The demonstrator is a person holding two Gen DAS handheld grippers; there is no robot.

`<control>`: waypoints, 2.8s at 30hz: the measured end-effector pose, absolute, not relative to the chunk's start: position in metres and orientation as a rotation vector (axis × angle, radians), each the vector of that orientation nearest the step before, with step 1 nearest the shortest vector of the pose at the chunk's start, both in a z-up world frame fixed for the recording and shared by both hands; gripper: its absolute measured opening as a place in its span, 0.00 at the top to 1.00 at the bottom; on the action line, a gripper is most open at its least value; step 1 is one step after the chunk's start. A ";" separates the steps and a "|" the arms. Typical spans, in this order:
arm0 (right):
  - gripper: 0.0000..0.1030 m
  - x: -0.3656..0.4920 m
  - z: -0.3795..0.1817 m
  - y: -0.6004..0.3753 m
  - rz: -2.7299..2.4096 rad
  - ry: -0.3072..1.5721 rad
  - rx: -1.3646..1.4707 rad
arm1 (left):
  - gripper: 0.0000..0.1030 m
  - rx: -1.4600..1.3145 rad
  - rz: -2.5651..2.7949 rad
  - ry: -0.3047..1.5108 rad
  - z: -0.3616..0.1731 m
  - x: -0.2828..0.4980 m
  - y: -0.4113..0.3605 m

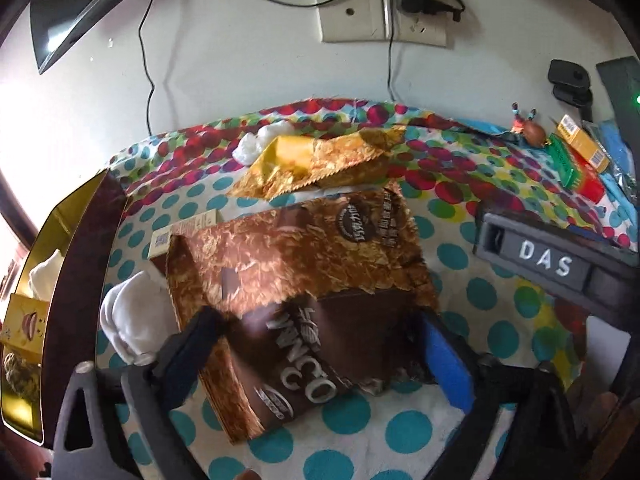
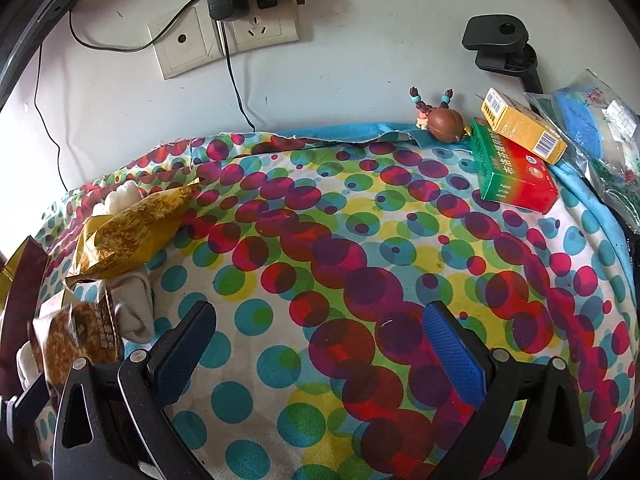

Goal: Organize objects

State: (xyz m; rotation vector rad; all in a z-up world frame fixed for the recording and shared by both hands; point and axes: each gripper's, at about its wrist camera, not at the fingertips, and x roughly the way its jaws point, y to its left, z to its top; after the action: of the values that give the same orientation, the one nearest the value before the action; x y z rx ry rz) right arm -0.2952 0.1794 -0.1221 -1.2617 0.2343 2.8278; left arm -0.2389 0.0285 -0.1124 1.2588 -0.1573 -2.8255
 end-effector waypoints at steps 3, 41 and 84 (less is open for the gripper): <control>0.00 -0.295 -0.122 0.179 2.828 0.236 -1.261 | 0.65 1.199 -2.838 -0.150 -0.099 -0.236 0.028; 0.00 -0.295 -0.121 0.183 2.874 0.326 -1.272 | 0.00 1.303 -2.756 0.234 -0.125 -0.278 -0.003; 0.00 -0.326 -0.104 0.000 3.330 -0.909 -1.340 | 0.08 1.140 -2.978 0.223 -0.082 -0.098 -0.091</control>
State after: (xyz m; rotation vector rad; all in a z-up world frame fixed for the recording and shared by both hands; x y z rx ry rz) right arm -0.3262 0.0005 -0.1036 -1.3400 -0.9094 3.3304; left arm -0.0984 -0.0907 -0.0817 1.1395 0.2235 -2.9783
